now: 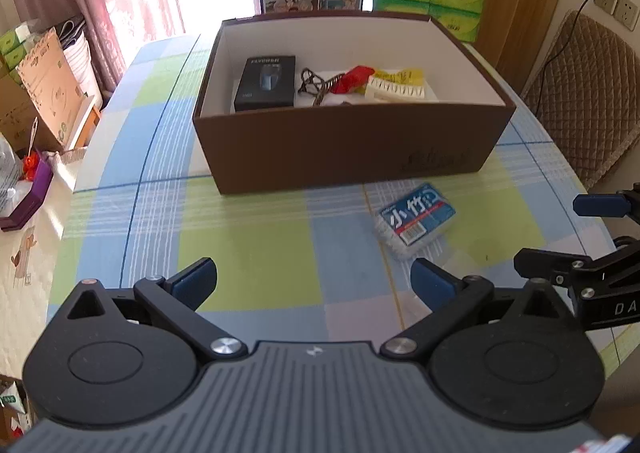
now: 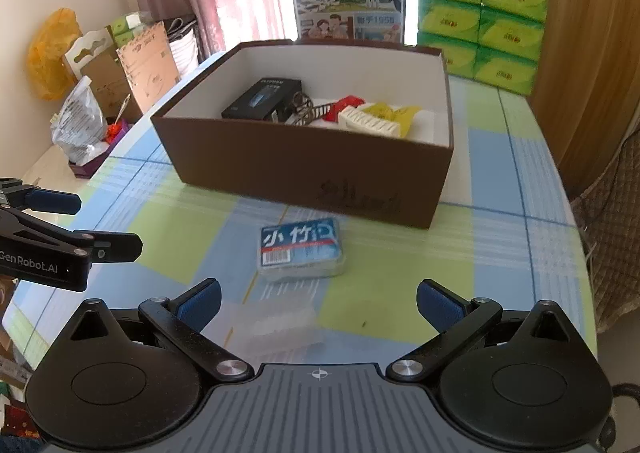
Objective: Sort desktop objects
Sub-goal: 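Withdraw both tools from the box toward the toothpick box and clear container, then grasp the clear plastic container with the right tool, then grasp the blue toothpick box with the left tool while the right tool holds the container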
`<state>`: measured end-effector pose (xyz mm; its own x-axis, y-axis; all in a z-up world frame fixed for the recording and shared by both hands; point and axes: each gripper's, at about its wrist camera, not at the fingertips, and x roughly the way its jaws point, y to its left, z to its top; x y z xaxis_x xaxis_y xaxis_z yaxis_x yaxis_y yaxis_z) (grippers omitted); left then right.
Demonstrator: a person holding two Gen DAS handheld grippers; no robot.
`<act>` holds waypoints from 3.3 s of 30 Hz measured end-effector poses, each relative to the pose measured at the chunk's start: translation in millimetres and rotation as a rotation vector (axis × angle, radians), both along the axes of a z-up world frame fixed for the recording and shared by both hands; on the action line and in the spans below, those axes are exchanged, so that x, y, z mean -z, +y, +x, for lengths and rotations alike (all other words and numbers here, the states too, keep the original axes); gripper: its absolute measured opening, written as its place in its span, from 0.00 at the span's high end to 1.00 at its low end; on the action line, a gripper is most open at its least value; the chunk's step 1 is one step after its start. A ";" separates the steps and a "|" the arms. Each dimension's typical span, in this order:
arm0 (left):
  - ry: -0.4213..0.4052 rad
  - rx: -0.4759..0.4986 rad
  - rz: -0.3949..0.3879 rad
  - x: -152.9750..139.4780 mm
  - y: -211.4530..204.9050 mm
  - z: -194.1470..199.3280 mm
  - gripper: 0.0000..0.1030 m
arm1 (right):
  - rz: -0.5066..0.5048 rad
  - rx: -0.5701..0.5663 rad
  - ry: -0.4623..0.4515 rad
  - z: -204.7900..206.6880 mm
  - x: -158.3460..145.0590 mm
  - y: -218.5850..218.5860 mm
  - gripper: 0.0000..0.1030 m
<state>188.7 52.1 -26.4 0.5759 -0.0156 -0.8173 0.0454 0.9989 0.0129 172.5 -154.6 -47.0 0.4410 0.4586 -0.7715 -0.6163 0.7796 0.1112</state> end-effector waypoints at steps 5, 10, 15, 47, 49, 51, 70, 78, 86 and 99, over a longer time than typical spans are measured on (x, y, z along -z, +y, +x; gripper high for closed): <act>0.013 -0.012 0.002 6.2 1.3 -4.9 0.01 | -0.009 -0.017 0.021 -4.6 10.8 3.1 0.02; 0.036 -0.020 0.005 14.8 3.1 -7.7 0.01 | -0.031 -0.039 0.041 -8.7 22.2 7.9 0.02; 0.060 -0.025 0.013 25.9 5.7 -9.5 0.01 | -0.049 -0.052 0.056 -11.6 34.7 10.7 0.02; 0.166 0.031 0.005 80.1 13.9 23.4 0.01 | -0.127 -0.190 0.028 -4.9 92.7 39.7 0.32; 0.166 0.053 0.003 81.4 10.4 27.1 0.01 | -0.132 -0.174 0.033 -2.5 92.0 33.4 0.32; 0.165 0.078 0.000 82.6 6.1 30.4 0.01 | -0.135 -0.142 0.043 1.9 90.9 24.7 0.32; 0.056 0.508 0.032 96.1 -60.5 93.4 0.02 | -0.161 0.180 0.064 52.9 80.7 -55.0 0.32; 0.045 0.602 0.056 108.3 -82.9 116.4 0.07 | -0.153 0.221 0.071 54.6 80.1 -64.2 0.32; 0.072 0.598 0.017 118.7 -88.1 121.3 0.33 | -0.149 0.223 0.072 54.8 79.2 -67.2 0.32; 0.142 0.326 0.010 112.1 -37.7 91.7 0.45 | -0.117 0.189 0.059 53.4 80.7 -58.1 0.32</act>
